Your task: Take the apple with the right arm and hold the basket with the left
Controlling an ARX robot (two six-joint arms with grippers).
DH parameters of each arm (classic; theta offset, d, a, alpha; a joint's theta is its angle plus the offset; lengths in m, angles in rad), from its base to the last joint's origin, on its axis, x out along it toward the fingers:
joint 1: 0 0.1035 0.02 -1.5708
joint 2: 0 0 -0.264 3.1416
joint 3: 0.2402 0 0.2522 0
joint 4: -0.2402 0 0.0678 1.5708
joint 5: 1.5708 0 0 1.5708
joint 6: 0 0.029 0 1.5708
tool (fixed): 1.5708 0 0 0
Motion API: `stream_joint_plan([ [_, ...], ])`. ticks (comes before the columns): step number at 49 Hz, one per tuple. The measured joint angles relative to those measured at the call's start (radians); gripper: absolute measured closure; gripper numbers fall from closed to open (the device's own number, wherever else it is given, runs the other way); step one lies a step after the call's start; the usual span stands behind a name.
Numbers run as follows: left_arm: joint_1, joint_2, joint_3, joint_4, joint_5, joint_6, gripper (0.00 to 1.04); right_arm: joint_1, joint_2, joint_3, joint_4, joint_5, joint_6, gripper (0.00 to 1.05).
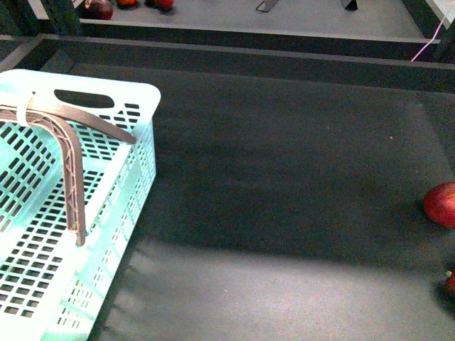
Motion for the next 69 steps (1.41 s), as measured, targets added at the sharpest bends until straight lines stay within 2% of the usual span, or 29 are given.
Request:
stream_joint_plan([
  [6,0.011,0.079,0.024,0.043,0.034,-0.134,0.07,0.000,0.000,0.000,0.000,0.000,0.000,0.09],
  [15,0.159,0.455,0.145,0.411,0.254,-0.284,0.07,0.000,0.000,0.000,0.000,0.000,0.000,0.09],
  [18,0.183,0.594,0.198,0.523,0.284,-0.346,0.07,0.000,0.000,0.000,0.000,0.000,0.000,0.09],
  [31,0.129,0.951,0.290,0.750,0.328,-0.608,0.07,0.000,0.000,0.000,0.000,0.000,0.000,0.09],
  [45,0.069,1.160,0.388,0.814,0.330,-0.724,0.07,0.000,0.000,0.000,0.000,0.000,0.000,0.09],
  [69,0.093,1.308,0.497,0.841,0.358,-0.780,0.07,0.000,0.000,0.000,0.000,0.000,0.000,0.09],
])
